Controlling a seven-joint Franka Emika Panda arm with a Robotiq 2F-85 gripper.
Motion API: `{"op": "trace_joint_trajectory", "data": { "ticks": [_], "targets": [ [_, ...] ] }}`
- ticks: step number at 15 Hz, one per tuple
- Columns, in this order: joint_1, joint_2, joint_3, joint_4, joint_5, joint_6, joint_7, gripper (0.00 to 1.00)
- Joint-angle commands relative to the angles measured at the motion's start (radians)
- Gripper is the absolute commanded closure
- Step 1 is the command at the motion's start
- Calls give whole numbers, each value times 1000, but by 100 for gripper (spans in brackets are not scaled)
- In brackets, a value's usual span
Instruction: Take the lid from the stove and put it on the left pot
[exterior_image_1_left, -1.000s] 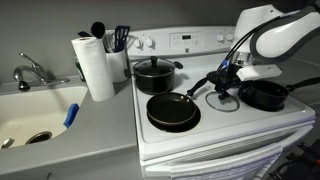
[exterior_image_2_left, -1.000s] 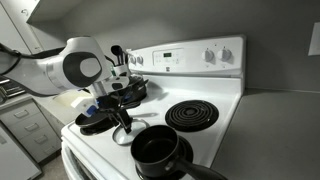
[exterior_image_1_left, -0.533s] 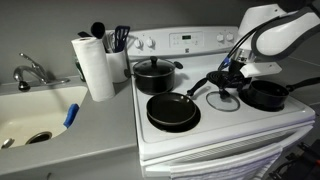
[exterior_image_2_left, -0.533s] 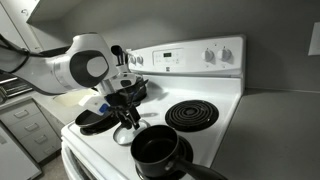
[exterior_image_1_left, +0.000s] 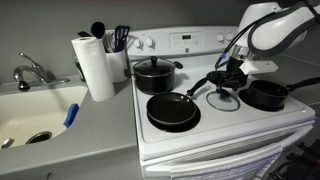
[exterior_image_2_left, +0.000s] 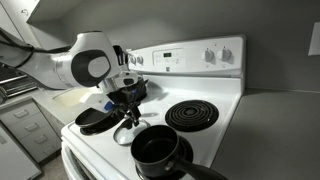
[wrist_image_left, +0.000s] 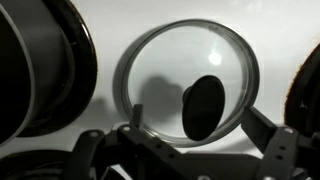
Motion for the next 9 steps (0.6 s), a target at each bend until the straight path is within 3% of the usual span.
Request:
{"op": "trace_joint_trajectory", "data": {
  "ticks": [1,4,9],
  "targets": [
    [0,31,1,28,39,4,-55,0],
    [7,39,6,29,65,8,-73,30],
    [18,49,15,23,91,10,-78,39]
  ]
}}
